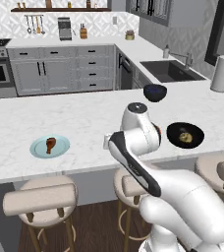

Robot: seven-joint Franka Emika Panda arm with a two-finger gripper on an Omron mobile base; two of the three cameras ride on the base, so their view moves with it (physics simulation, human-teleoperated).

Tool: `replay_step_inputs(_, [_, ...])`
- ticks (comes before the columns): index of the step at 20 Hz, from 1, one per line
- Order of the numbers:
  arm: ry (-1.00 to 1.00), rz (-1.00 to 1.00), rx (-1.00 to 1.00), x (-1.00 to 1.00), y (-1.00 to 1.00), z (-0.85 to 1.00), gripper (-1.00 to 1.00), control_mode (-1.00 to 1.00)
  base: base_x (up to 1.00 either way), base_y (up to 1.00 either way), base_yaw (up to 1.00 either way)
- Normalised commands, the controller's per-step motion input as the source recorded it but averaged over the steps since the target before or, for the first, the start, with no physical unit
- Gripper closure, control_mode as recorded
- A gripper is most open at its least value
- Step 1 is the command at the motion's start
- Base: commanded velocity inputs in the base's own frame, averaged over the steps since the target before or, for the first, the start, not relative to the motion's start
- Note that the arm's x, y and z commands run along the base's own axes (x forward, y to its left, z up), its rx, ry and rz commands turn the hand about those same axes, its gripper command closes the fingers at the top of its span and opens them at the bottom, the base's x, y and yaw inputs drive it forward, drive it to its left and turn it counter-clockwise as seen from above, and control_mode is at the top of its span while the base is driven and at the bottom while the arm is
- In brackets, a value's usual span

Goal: Pick the chicken drumstick and onion from their plates and place them in the bowl. Then put the bowl in the fridge.

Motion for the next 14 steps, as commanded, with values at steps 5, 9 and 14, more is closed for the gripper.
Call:
replay_step_inputs(5, [-0.03, 0.0, 0.02, 0.27, 1.0, 0.43, -1.0, -1.0, 0.0, 0.0, 0.0])
replay_step_inputs(9, [0.0, 0.07, 0.0, 0.69, 0.9, 0.58, -1.0, -1.0, 0.0, 0.0, 0.0])
replay_step_inputs(14, [0.0, 0.04, 0.0, 0.82, 0.99, 0.34, -1.0, -1.0, 0.0, 0.0, 0.0])
